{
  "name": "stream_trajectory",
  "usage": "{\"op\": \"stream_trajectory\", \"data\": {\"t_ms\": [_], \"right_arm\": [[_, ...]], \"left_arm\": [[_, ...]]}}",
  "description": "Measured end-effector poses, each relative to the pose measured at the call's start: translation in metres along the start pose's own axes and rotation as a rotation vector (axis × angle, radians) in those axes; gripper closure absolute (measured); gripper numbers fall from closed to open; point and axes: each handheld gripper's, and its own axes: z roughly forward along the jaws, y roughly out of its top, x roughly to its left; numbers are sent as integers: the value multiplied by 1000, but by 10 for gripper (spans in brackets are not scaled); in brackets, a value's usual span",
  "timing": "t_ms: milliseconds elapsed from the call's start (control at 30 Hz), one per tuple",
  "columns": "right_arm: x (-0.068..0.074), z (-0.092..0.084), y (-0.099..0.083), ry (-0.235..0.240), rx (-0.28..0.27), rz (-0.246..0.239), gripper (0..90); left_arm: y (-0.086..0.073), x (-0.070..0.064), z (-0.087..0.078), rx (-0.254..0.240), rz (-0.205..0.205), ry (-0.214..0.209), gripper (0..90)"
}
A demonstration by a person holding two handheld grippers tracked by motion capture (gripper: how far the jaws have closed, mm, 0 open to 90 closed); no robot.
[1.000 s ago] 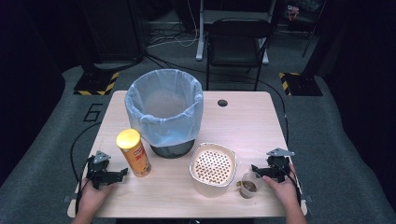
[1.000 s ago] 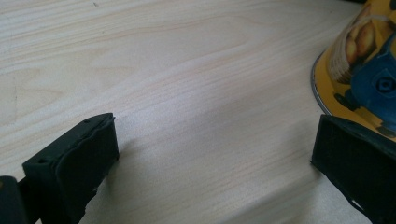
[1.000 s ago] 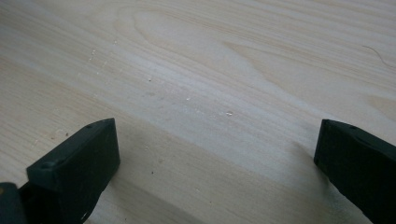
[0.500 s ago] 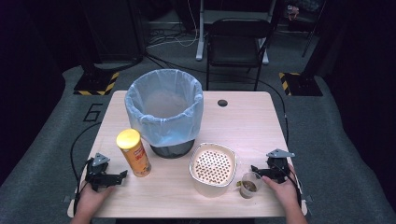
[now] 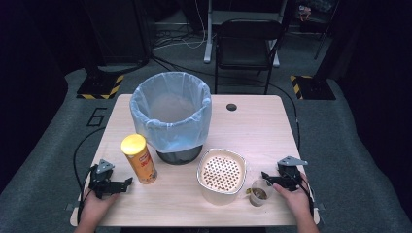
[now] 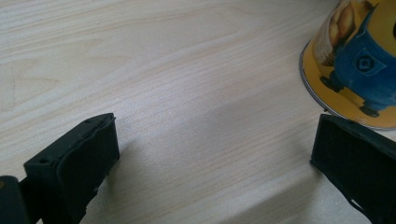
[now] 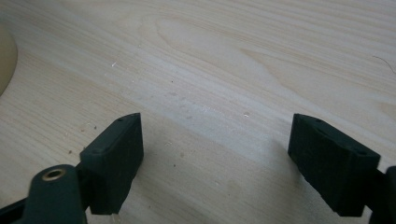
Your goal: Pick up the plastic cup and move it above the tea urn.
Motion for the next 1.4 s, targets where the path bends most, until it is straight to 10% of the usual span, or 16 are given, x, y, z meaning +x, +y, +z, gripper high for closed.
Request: {"op": "stream_trajectory", "data": {"t_ms": [267, 533, 967, 1400], "right_arm": [[0, -10, 7, 40, 34, 66, 395], [16, -41, 29, 83, 10, 16, 401], [37, -93, 53, 127, -89, 3, 285], [78, -96, 42, 203, -95, -94, 140]], "left_arm": [[0, 0, 1, -8, -5, 5, 12], [0, 0, 1, -7, -5, 5, 12], [0, 0, 1, -6, -5, 6, 11], [0, -1, 1, -7, -6, 7, 11]]}}
